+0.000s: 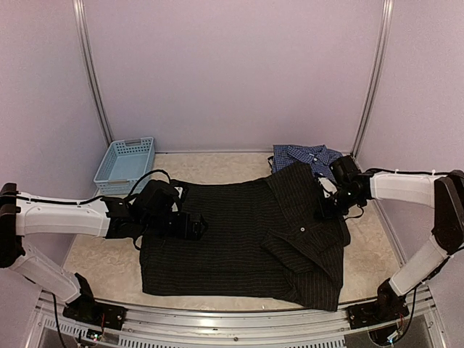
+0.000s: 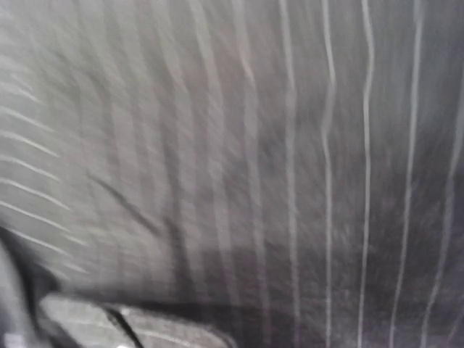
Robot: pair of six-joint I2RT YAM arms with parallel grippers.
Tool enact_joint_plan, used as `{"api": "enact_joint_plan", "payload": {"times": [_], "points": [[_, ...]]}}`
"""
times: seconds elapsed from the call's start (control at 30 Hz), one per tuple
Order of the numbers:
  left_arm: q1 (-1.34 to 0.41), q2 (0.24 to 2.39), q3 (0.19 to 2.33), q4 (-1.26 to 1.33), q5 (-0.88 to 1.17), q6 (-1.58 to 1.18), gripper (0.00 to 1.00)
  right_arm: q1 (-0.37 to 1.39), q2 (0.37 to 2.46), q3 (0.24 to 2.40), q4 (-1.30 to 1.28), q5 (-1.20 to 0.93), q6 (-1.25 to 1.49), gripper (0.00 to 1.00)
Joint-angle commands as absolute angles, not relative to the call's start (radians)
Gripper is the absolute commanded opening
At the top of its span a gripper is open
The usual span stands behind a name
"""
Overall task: Fold and stack the long sleeve shirts
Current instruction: Flatten out the crumpled shirt at the center of the board.
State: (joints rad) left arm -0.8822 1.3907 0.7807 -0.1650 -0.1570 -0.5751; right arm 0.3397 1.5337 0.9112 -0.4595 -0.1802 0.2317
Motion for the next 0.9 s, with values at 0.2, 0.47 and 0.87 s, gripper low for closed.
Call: {"api": "enact_joint_plan", "payload": {"times": [0.2,0.47,0.87], "points": [[-0.873,1.411,0.81,-0.132,-0.147,-0.566,0.97,0.328,1.529,1.24,-0.516,-0.217,0.188,0.0],[-0.868,1.406,0.815,-0.135,-0.153,-0.56,0.97,0.319,1.754,1.531,-0.479,-0.239,0.164,0.0],[-0.864,1.391,0.805,-0.125,-0.167,-0.561,0.98,0.27,2.066,1.766,-0.459,-0.239,0.15,0.0]]}}
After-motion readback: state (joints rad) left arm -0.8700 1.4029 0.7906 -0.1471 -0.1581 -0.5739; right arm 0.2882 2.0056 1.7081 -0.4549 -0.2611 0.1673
